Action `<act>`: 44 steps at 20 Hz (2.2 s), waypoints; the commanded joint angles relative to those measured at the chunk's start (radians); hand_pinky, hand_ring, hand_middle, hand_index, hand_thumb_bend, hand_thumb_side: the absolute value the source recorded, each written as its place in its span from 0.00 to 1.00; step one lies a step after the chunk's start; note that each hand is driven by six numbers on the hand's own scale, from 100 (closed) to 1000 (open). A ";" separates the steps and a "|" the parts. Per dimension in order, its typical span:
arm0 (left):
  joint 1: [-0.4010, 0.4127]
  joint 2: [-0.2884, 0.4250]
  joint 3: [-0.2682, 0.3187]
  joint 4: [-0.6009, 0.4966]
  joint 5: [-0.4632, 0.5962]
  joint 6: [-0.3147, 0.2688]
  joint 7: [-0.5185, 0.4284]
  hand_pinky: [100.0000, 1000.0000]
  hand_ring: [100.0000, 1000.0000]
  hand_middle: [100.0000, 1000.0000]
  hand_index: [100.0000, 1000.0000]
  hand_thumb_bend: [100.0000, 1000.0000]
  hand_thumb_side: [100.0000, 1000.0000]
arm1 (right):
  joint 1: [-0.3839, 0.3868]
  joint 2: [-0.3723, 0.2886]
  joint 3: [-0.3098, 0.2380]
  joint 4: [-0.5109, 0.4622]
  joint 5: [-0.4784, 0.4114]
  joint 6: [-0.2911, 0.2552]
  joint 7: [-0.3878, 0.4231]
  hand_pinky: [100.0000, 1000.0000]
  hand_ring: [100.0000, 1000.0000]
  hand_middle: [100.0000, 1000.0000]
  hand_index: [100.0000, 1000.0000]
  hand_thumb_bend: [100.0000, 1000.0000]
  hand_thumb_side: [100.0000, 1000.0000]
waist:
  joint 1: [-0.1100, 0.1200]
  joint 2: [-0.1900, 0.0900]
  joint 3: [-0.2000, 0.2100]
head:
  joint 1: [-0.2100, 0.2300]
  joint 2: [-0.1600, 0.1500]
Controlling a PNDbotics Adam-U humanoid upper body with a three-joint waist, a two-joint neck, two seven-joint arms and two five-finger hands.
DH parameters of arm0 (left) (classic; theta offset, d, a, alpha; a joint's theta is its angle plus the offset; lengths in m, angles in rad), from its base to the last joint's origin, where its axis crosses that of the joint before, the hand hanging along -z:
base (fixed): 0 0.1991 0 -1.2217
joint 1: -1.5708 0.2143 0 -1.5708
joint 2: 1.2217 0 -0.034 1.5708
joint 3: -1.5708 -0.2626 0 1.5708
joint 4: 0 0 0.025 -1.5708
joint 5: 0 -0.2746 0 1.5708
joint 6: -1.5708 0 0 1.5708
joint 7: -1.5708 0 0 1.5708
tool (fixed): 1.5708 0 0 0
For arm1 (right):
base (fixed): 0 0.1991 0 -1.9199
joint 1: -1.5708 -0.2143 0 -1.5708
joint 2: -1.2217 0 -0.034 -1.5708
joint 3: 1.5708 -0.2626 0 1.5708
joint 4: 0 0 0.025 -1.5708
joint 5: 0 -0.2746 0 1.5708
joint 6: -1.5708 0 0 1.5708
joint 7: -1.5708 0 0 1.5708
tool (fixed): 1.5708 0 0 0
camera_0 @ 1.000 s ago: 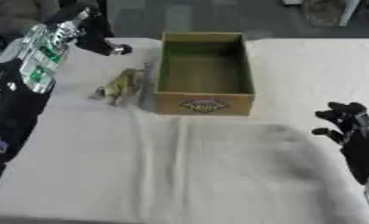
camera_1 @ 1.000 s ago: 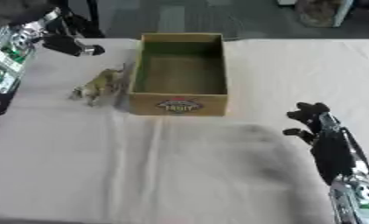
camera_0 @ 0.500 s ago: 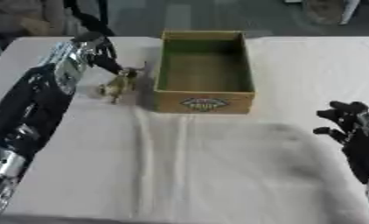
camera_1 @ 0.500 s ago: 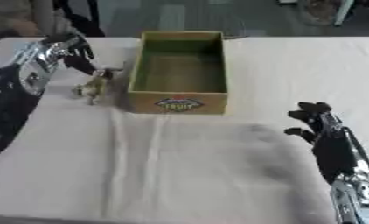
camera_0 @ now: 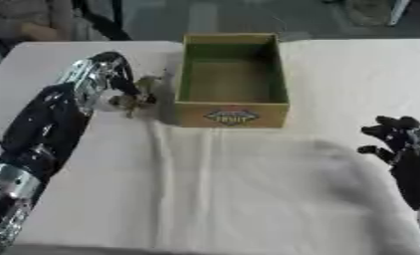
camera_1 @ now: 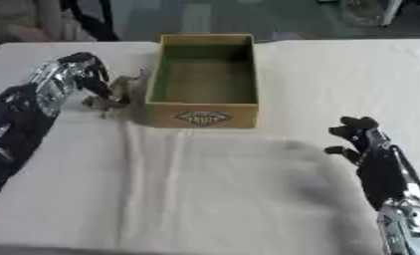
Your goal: Pick up objects on the table and place them in the box.
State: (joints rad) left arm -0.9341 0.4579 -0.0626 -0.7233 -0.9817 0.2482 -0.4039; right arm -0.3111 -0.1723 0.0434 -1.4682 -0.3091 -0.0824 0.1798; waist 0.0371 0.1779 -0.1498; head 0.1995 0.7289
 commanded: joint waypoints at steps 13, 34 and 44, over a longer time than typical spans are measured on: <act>-0.004 -0.004 0.011 0.024 -0.031 0.004 -0.002 0.47 0.50 0.54 0.67 0.69 0.20 | -0.009 -0.010 -0.002 -0.011 0.006 0.001 -0.002 0.54 0.79 0.56 0.74 0.00 0.72 | 0.000 -0.015 -0.003 | -0.001 0.003; 0.027 -0.028 0.012 0.046 0.001 -0.061 -0.039 0.21 0.15 0.22 0.38 0.05 0.04 | -0.013 -0.011 -0.003 -0.008 0.006 0.001 -0.004 0.54 0.79 0.56 0.74 0.00 0.72 | -0.007 -0.006 -0.007 | -0.002 0.006; 0.017 -0.020 0.010 -0.003 0.139 -0.052 0.036 0.06 0.00 0.01 0.19 0.00 0.06 | -0.012 -0.011 -0.003 -0.007 0.008 0.006 -0.004 0.54 0.79 0.56 0.74 0.00 0.73 | -0.005 -0.008 -0.005 | -0.003 0.009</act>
State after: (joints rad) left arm -0.9069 0.4394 -0.0452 -0.7137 -0.8612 0.1970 -0.3737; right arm -0.3108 -0.1723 0.0441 -1.4636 -0.3064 -0.0776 0.1755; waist 0.0353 0.1805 -0.1534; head 0.1982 0.7295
